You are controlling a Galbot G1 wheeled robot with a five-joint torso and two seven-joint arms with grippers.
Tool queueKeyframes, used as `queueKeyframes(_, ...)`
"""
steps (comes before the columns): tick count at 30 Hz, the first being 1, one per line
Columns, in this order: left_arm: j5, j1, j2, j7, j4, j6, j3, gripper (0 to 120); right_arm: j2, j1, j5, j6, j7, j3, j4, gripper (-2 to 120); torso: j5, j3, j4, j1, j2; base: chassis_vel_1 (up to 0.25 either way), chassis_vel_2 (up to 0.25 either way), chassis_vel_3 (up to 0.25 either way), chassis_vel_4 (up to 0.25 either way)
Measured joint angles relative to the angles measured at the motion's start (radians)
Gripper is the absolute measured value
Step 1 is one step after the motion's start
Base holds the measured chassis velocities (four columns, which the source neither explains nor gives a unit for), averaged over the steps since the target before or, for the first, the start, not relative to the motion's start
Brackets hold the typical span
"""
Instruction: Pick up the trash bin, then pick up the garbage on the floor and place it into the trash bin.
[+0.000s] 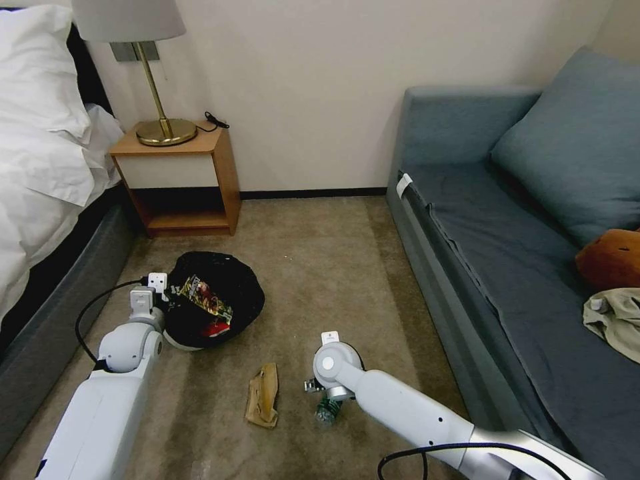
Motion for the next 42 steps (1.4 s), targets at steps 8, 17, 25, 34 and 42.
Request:
queueKeyframes(8, 0.004, -0.001, -0.001, 0.002, 0.015, -0.012, 0.002, 4, -0.006, 0.004, -0.012, -0.018, -0.045, -0.019, -0.042, 96, 0.0, 0.0, 0.0, 0.0, 0.0, 0.0, 0.0, 0.0, 0.0)
queueKeyframes(17, 0.003, -0.002, -0.005, 0.002, 0.017, -0.021, 0.003, 4, -0.004, 0.001, -0.059, -0.019, -0.094, -0.027, -0.064, 64, -0.0005, 0.0, -0.0001, 0.0, 0.0, 0.0, 0.0, 0.0, 0.0)
queueKeyframes(25, -0.002, 0.002, -0.006, -0.003, 0.011, -0.024, 0.002, 4, -0.01, -0.006, -0.062, -0.019, -0.11, -0.026, -0.057, 39, -0.0008, 0.0, -0.0003, 0.0, 0.0, 0.0, 0.0, 0.0, 0.0)
queueKeyframes(34, -0.008, 0.014, -0.001, -0.004, 0.001, -0.023, -0.007, 4, -0.018, -0.003, -0.061, -0.019, -0.115, -0.027, -0.033, 14, -0.0007, 0.0, -0.0002, 0.0, 0.0, 0.0, 0.0, 0.0, 0.0)
queueKeyframes(42, -0.008, 0.029, 0.0, -0.002, -0.012, -0.021, -0.01, 3, -0.044, 0.036, -0.108, -0.019, -0.126, -0.016, 0.013, 10, -0.0005, 0.0, -0.0001, 0.0, 0.0, 0.0, 0.0, 0.0, 0.0)
